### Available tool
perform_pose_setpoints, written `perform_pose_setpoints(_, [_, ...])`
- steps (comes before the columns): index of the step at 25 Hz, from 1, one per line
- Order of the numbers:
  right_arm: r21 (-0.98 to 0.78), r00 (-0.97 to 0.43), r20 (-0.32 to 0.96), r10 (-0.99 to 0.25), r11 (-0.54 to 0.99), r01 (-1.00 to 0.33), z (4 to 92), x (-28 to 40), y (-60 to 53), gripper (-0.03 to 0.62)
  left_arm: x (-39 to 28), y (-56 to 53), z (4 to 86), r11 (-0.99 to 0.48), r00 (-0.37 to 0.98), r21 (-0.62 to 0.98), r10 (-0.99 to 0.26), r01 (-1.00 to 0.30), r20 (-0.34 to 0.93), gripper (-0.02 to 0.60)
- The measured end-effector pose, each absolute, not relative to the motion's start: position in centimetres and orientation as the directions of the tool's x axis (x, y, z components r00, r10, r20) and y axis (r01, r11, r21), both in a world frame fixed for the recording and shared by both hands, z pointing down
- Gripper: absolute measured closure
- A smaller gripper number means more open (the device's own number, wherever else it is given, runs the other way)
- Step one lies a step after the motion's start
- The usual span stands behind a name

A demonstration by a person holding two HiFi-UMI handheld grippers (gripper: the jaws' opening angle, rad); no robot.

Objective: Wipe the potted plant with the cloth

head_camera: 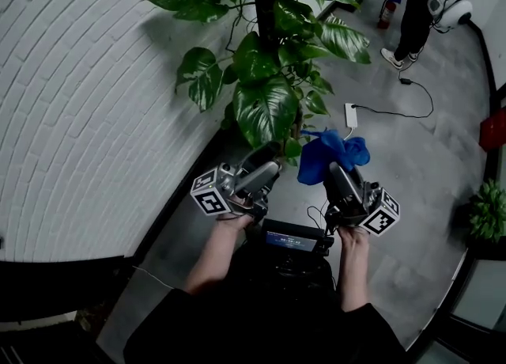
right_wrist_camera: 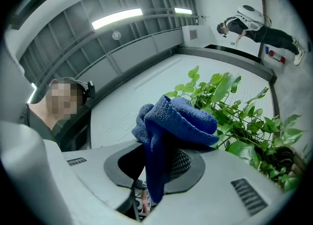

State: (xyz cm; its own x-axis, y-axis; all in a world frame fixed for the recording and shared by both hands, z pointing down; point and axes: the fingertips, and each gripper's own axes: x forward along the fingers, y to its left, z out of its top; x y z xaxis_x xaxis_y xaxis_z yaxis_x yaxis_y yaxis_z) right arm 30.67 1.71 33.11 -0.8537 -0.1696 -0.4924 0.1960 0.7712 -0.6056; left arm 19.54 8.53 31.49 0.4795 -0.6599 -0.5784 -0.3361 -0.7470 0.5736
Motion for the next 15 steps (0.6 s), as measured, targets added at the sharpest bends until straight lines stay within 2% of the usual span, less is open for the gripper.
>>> perform_pose_setpoints(15, [-0.624,-0.878,-0.451,-0.158,0.76,0.183,34.4,29.7,1.5,0.488,19.3,7.9,32.5,-0.745,0.472,0.584,-0.661,-0.323,-0.583,0.328])
